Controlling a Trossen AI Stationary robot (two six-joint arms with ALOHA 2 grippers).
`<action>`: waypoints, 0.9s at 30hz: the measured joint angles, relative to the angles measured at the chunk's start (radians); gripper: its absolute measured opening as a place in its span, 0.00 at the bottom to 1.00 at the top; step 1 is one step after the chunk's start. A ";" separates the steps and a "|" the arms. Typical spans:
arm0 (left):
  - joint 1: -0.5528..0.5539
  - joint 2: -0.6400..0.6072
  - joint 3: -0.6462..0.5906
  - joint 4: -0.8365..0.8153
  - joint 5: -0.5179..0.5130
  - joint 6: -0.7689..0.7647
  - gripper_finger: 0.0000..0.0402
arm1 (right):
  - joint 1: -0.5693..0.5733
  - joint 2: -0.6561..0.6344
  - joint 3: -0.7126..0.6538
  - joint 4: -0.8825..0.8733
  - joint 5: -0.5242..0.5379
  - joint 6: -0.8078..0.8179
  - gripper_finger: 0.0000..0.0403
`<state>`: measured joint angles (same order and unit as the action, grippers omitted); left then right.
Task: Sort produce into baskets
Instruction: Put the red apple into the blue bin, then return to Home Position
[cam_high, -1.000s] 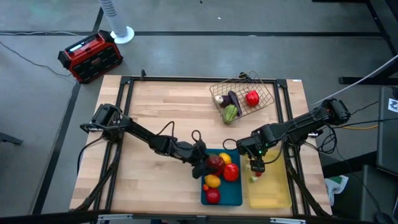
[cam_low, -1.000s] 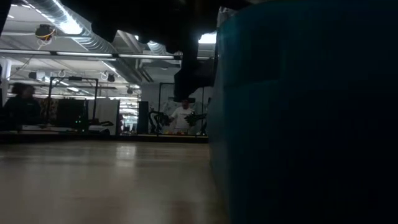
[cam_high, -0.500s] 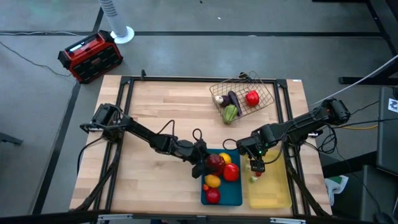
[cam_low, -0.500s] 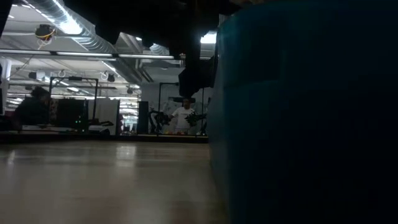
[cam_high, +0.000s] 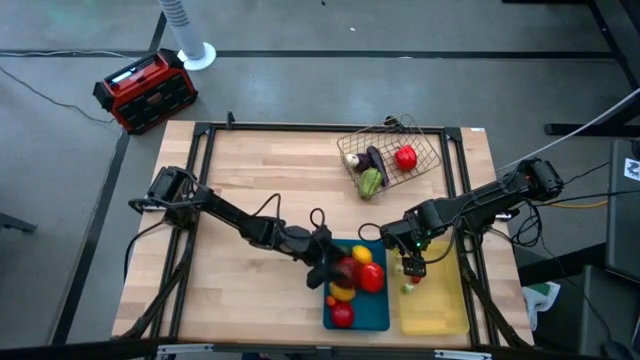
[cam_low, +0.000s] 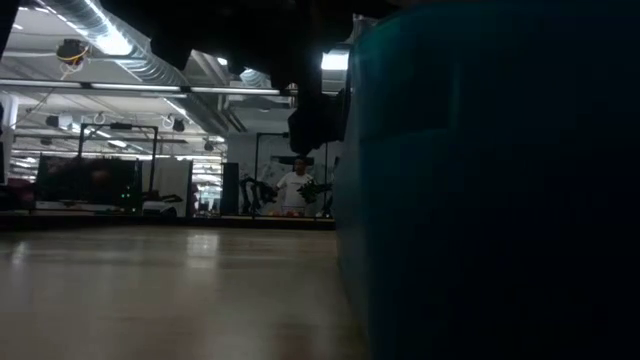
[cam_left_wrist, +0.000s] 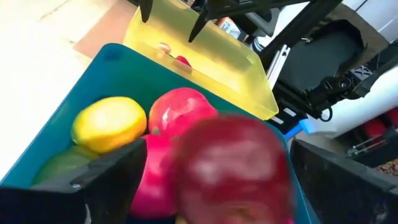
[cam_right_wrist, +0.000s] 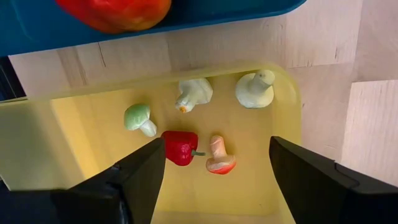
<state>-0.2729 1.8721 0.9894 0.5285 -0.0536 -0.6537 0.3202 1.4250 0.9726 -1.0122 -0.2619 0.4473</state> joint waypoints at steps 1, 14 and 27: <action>0.001 0.000 0.000 0.000 0.000 0.000 0.97 | 0.000 0.000 0.000 0.000 0.000 0.000 0.71; 0.078 -0.120 -0.001 -0.113 0.055 0.043 0.96 | 0.000 -0.033 0.008 -0.010 -0.006 -0.037 0.71; 0.276 -0.667 -0.001 -0.544 0.071 0.365 0.96 | 0.000 -0.365 0.008 -0.008 0.273 -0.035 0.71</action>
<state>0.0035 1.2052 0.9888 -0.0151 0.0169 -0.2882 0.3202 1.0603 0.9810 -1.0206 0.0109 0.4125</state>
